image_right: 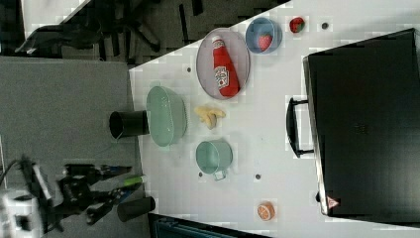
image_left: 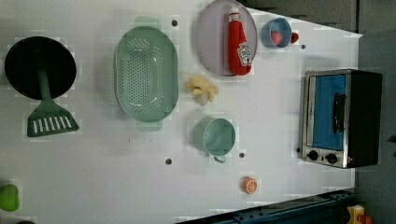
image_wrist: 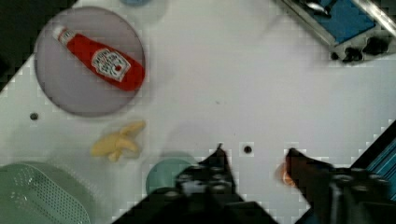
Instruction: Flap open oven.
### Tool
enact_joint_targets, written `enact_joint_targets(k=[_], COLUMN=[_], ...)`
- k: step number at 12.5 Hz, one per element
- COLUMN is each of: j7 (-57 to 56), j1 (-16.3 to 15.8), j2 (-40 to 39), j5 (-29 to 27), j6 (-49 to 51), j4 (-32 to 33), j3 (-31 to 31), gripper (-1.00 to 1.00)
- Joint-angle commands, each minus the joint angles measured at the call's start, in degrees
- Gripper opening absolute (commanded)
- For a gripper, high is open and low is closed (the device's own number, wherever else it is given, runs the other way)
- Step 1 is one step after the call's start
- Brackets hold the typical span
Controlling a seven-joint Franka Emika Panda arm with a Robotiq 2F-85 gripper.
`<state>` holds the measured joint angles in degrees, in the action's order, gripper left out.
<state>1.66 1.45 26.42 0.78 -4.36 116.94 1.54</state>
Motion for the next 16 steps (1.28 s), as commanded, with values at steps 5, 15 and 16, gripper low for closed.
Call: enact_joint_targets(k=[5,15,16], j7=[-2.92,-48.24,-52.53], j1=[0.57,1.03,1.11], j2=[-7.23,-18.50,-19.41], j5=[-0.30,9.06,9.05], j6=[-0.63,-20.70,-23.85], j4=[3.01,6.51,7.12], j3=[5.24,15.83,16.95], gripper=[-0.65,-0.65,-0.65])
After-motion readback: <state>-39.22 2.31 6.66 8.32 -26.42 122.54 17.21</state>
